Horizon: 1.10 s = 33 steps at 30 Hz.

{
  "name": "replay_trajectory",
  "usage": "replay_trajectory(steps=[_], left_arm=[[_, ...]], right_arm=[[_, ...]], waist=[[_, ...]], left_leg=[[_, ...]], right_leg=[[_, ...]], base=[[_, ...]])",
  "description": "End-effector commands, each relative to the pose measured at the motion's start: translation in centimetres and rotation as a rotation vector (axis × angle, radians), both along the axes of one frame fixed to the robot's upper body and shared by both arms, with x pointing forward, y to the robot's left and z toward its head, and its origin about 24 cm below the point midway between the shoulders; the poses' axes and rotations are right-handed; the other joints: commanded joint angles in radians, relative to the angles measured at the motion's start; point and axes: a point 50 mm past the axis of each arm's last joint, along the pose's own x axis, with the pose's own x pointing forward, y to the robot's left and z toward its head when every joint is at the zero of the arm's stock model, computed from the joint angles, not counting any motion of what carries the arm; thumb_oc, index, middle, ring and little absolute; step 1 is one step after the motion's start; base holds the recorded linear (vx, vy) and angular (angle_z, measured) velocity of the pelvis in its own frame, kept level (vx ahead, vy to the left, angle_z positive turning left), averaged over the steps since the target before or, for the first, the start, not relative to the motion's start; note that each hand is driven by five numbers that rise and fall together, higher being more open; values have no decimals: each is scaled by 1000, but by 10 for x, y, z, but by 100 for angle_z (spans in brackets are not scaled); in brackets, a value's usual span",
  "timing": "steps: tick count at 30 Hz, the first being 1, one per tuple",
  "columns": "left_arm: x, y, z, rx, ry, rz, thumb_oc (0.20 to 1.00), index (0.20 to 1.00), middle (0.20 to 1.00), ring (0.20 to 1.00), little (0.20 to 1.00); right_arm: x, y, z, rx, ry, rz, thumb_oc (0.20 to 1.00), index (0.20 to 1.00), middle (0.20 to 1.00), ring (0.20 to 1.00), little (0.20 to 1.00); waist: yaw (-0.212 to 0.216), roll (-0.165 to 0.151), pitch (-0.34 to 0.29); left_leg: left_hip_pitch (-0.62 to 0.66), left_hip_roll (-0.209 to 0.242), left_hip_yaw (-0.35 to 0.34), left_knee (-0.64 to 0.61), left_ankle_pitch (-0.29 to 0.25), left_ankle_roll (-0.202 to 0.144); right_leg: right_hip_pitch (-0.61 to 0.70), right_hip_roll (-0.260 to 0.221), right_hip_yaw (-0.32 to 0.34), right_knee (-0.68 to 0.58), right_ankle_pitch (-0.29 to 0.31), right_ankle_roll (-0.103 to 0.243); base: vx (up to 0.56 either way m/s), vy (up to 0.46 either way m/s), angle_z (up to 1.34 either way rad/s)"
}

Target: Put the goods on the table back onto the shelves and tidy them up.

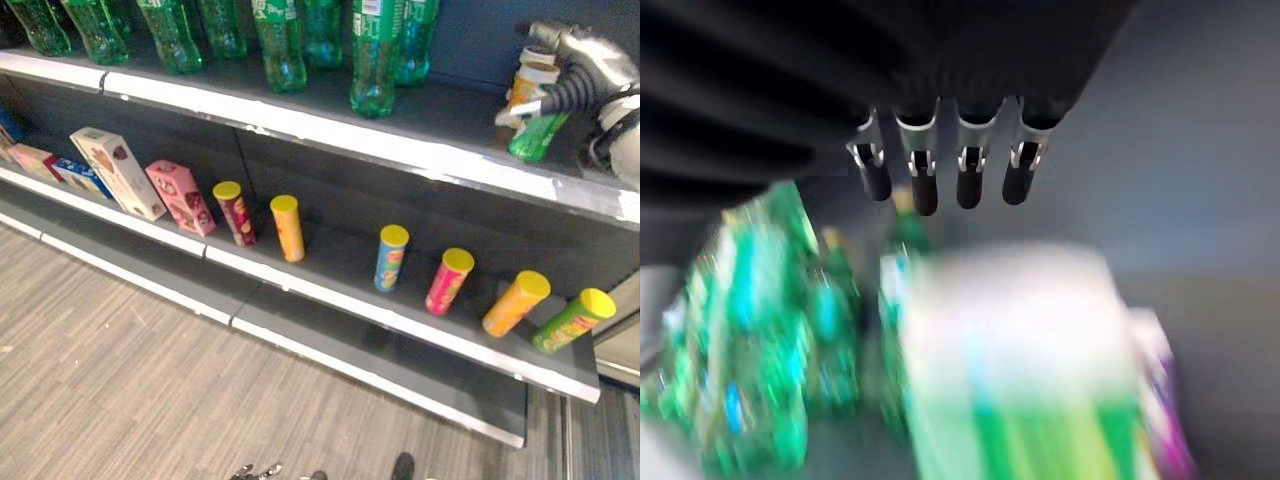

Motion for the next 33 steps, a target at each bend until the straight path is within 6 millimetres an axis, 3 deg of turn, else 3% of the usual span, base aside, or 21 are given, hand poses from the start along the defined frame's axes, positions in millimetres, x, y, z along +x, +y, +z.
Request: replay_trajectory(steps=[1,5,13,18,23,28,29,31,32,33], left_arm=[[7,18,5,56,-10,9,1000,1000,1000,1000,1000],[6,16,4,53,-5,19,1000,1000,1000,1000,1000],[9,14,5,48,-20,6,1000,1000,1000,1000,1000],[13,14,6,45,-33,-12,1000,1000,1000,1000,1000],[20,9,7,37,-43,-93,1000,1000,1000,1000,1000],[32,14,11,54,-74,-142,1000,1000,1000,1000,1000],[39,20,15,77,-93,-155,1000,1000,1000,1000,1000],[47,26,20,98,-115,-168,1000,1000,1000,1000,1000],[47,26,20,99,-115,-168,1000,1000,1000,1000,1000],[52,29,23,102,-132,-169,1000,1000,1000,1000,1000]], right_arm=[[-21,-4,29,36,-172,22,1000,1000,1000,1000,1000],[-53,-15,37,60,-302,52,1000,1000,1000,1000,1000],[-76,-34,25,57,-348,9,1000,1000,1000,1000,1000],[-83,-45,7,95,-311,0,1000,1000,1000,1000,1000],[-86,-53,-21,144,-227,-1,1000,1000,1000,1000,1000],[-89,-59,-38,176,-183,-14,1000,1000,1000,1000,1000],[-88,-58,-42,185,-170,-3,1000,1000,1000,1000,1000],[-88,-52,-45,187,-161,31,1000,1000,1000,1000,1000],[-88,-52,-45,188,-162,31,1000,1000,1000,1000,1000],[-87,-45,-49,192,-143,74,1000,1000,1000,1000,1000]], waist=[[0,-76,-39],[-20,-74,-45],[-53,-76,-47],[-73,-72,-44],[-124,-59,-18],[-160,-61,10],[-167,-57,37],[-163,-42,58],[-163,-45,57],[-155,-32,63]], left_leg=[[-14,36,58,2,-44,-27],[-6,34,71,3,-55,-21],[-1,19,98,13,-67,-7],[2,-3,116,35,-98,13],[-7,-43,137,41,-108,44],[-12,-62,199,25,-101,64],[-15,-61,235,25,-100,68],[-29,-45,283,32,-90,68],[-34,-47,283,32,-86,68],[-42,-30,323,41,-81,67]], right_leg=[[53,-107,83,76,-143,110],[51,-110,98,74,-140,115],[23,-122,146,73,-115,130],[-9,-129,210,77,-100,144],[-76,-140,288,96,-65,168],[-149,-129,351,103,-12,192],[-189,-121,343,128,9,204],[-204,-139,244,159,-7,197],[-207,-141,245,157,-3,197],[-190,-164,169,188,-38,176]], base=[[6,31,-1],[0,41,-11],[-25,54,-17],[-26,97,-42],[-67,150,-41],[-102,111,-62],[-206,86,-68],[-169,38,-82],[-167,17,-144],[-162,6,-136]])
